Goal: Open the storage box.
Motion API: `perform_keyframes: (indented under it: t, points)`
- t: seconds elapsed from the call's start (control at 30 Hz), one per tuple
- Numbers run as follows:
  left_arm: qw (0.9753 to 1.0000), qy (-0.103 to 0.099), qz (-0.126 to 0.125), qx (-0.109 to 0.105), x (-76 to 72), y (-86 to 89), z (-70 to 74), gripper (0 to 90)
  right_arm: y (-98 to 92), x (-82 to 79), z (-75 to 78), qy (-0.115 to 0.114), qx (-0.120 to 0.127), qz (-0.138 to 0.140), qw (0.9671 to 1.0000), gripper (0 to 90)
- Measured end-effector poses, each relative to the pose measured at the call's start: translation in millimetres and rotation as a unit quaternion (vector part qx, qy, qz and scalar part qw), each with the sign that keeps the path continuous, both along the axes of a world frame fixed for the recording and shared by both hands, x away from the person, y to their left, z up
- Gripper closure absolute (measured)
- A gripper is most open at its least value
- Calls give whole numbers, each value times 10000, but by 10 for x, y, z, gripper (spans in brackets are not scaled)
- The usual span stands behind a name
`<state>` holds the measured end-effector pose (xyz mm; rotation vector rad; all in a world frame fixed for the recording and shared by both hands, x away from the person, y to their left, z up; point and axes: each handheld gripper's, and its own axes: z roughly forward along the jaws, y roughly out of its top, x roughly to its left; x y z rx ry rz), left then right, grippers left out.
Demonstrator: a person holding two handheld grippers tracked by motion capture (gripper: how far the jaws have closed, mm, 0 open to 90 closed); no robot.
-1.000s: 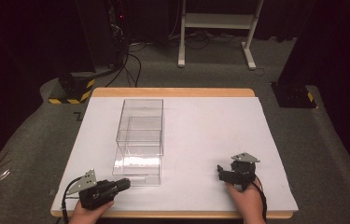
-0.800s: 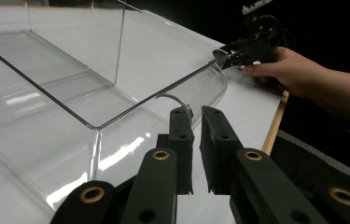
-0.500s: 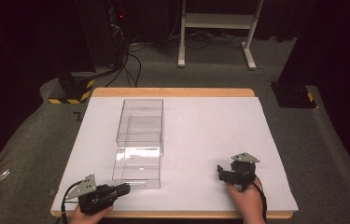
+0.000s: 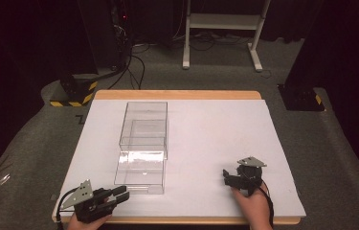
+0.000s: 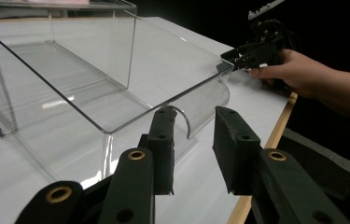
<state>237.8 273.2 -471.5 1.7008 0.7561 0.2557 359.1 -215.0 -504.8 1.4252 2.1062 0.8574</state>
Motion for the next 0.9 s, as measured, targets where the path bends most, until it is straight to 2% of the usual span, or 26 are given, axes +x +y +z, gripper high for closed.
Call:
perform_keyframes:
  t: [0.1,0.2,0.33,0.47,0.6,0.7,0.77,0.9]
  points:
    - [9998,-93,154,-22,-33,68,43,685,0,1,0,-1,-1,3,10000,134]
    - [9992,-182,333,-135,-30,137,96,685,0,1,0,6,5,3,10000,134]
    - [9979,-300,562,-136,-9,219,144,681,0,1,0,4,4,4,10000,134]
    - [9952,-359,883,-199,57,326,192,667,-1,2,0,1,-1,8,10000,134]
    - [9927,-362,1147,-135,163,444,201,655,-1,2,0,-5,-7,10,10000,134]
    - [9900,-319,1373,-81,251,530,191,640,-1,2,0,-4,-7,10,10000,134]
    - [9873,-278,1564,7,325,586,175,627,-1,2,0,-5,-8,10,10000,134]
    - [9781,-108,2063,241,505,687,109,589,-1,1,0,-5,-8,10,10000,134]
